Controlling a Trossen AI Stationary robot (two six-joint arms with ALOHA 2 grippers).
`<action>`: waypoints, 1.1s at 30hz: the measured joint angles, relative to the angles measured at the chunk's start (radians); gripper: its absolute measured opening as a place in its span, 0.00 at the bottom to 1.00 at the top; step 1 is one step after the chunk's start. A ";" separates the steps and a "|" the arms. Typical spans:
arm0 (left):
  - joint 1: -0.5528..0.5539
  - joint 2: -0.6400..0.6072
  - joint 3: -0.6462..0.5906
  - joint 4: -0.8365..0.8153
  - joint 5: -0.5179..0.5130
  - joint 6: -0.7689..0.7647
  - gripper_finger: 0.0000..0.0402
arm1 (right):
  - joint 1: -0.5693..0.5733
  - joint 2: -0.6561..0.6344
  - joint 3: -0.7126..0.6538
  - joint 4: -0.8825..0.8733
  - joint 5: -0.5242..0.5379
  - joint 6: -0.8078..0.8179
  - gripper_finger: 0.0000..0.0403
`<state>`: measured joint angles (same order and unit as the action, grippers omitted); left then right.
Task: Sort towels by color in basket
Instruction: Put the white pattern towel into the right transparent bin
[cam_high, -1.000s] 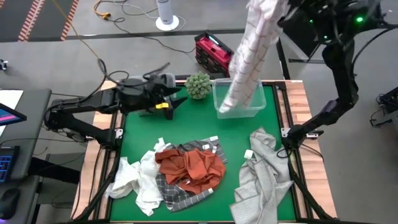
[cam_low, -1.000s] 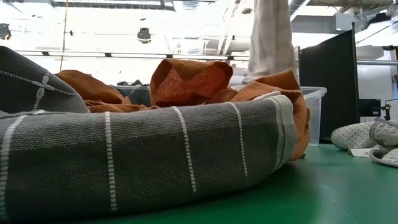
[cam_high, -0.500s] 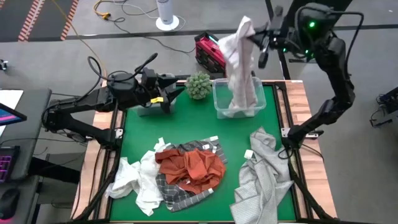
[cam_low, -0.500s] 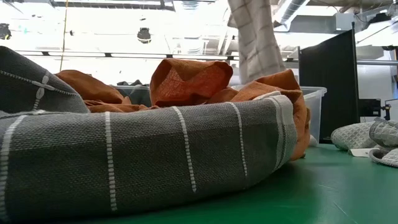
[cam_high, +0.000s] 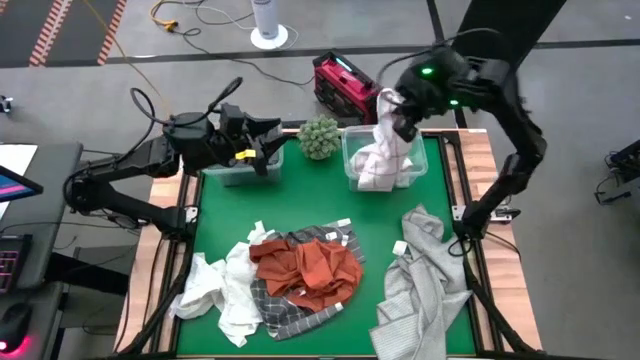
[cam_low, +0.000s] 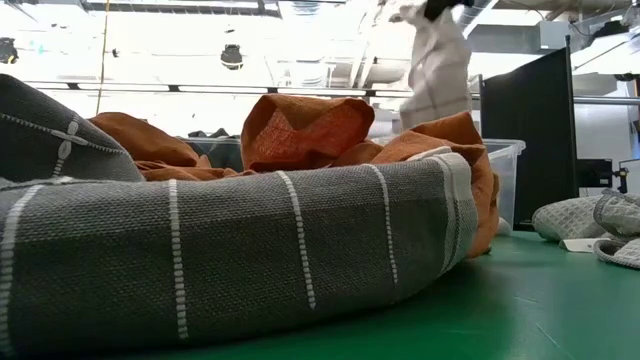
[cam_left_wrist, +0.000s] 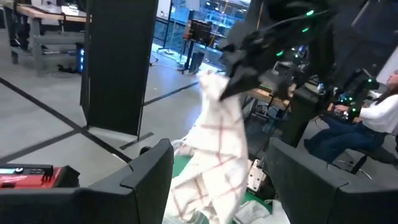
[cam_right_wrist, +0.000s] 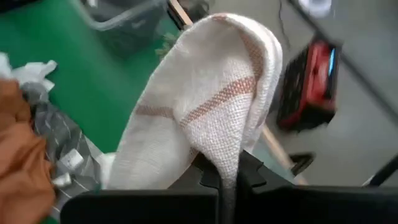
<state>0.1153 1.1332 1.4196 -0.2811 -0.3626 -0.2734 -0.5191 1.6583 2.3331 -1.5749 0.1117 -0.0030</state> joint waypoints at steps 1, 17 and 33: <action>0.002 -0.002 0.003 -0.002 0.009 0.000 0.61 | -0.010 0.016 -0.005 0.009 0.000 0.043 0.07; 0.001 -0.076 0.011 -0.095 0.085 -0.091 0.61 | -0.140 0.098 -0.408 0.016 -0.007 0.363 0.07; 0.001 -0.074 0.010 -0.154 0.199 -0.090 0.61 | -0.102 0.097 -0.797 0.353 -0.214 0.582 0.08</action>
<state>0.1162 1.0591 1.4300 -0.4350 -0.1639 -0.3634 -0.6207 1.7554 1.5360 -1.2223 -0.1026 0.5788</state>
